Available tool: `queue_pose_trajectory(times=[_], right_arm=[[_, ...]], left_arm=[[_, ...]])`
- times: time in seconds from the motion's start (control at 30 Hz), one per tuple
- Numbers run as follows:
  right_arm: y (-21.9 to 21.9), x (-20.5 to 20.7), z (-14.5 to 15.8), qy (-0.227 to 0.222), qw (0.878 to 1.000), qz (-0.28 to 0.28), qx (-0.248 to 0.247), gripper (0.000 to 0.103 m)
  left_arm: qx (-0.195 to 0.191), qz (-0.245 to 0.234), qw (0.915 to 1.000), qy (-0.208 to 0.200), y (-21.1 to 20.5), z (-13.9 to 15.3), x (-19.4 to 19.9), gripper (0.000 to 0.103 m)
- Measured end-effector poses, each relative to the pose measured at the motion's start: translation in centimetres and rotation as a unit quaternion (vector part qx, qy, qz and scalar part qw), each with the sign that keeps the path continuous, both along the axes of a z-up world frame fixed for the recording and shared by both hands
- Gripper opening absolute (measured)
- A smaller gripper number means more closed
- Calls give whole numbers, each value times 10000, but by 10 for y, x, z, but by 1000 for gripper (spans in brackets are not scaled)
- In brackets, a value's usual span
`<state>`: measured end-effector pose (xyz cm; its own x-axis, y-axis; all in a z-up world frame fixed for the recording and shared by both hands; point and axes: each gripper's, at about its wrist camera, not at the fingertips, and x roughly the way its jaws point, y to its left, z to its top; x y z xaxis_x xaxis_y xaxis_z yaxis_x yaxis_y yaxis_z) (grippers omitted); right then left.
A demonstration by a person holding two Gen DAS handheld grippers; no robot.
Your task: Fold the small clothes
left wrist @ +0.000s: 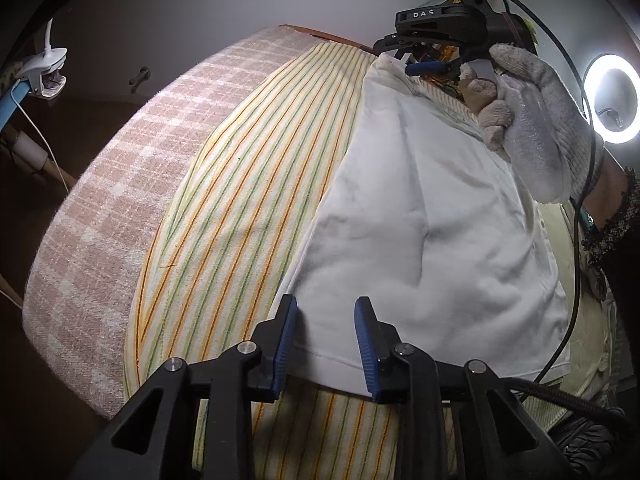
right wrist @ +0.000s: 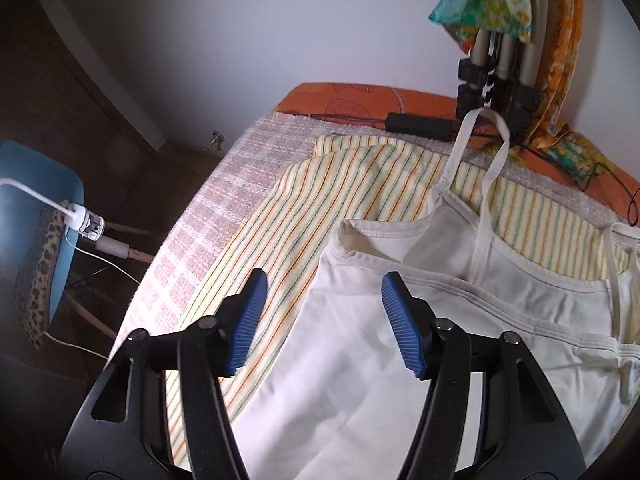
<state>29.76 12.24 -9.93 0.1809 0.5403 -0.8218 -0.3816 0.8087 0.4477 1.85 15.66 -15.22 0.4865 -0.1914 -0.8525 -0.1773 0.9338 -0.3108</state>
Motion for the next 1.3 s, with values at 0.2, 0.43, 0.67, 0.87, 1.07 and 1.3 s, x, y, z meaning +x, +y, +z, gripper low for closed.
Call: queue_pose_trajectory(times=[0.2,0.43,0.67,0.87,1.07,1.3], right_arm=[[21,17,-15,62,9995,-69,-294,60],[45,27,-30,30,9963,26,-855,59],[60,29,-38,-194,9893,133,-1438,42],[60,34,-38,-222,9898,154,-1399,10],[49,32,-33,-231,9934,77,-1120,8],[9,28,-14,-246,9976,-90,-636,7]], left_arm=[[-104,19,9999,-12,6,-3,3,9],[-410,-28,9990,-162,9,2,2,0],[389,1,9982,-466,5,17,-5,15],[660,-197,9975,-171,2,-1,-1,39],[849,-252,9956,-317,1,-4,-1,0],[578,-433,9946,-740,-13,25,-11,0]])
